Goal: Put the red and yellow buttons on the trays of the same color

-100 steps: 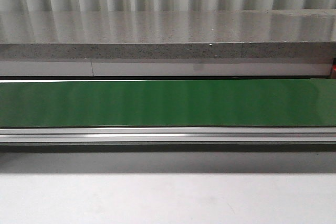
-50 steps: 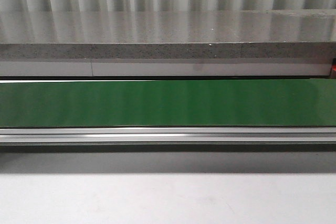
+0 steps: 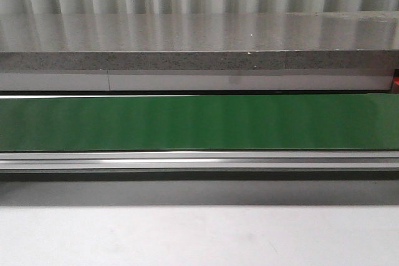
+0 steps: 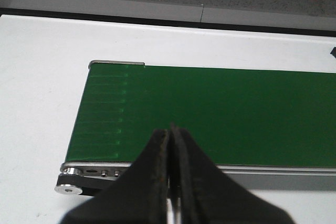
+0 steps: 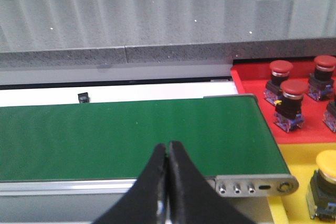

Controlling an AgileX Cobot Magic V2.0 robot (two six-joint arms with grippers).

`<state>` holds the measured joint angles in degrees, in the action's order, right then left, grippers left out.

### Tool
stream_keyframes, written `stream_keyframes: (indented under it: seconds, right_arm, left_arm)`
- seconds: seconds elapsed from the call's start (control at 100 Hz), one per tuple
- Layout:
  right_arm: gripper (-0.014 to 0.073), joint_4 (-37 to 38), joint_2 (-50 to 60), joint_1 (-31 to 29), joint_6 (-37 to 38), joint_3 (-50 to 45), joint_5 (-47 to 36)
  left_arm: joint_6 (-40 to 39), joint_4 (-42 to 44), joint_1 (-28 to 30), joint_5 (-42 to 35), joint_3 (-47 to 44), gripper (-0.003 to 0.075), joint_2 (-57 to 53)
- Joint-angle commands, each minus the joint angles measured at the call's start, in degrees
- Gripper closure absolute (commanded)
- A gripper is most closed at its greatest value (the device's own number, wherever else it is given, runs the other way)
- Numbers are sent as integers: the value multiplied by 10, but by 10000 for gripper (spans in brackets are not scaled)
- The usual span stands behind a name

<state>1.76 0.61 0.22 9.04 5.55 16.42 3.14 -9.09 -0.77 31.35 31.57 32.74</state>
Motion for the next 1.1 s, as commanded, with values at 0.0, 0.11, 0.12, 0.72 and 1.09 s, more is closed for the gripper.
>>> stream_keyframes:
  seconds: [0.0, 0.11, 0.12, 0.72, 1.09]
  right_arm:
    - [661, -2, 9, -8, -5, -1, -71]
    - [661, -2, 9, -9, -5, -21, -97]
    - [661, -2, 9, -9, -5, -23, -100]
    - [661, -2, 9, -9, -4, -72, -173]
    - [661, -2, 9, -9, -4, -72, -172]
  left_arm:
    - [-2, -6, -4, -43, 16, 740, 0]
    - [-2, -6, -4, -43, 16, 740, 0]
    - [-2, -6, -4, -43, 16, 740, 0]
    - [-2, -6, -4, -43, 16, 740, 0]
    - [-2, -6, -4, -43, 16, 740, 0]
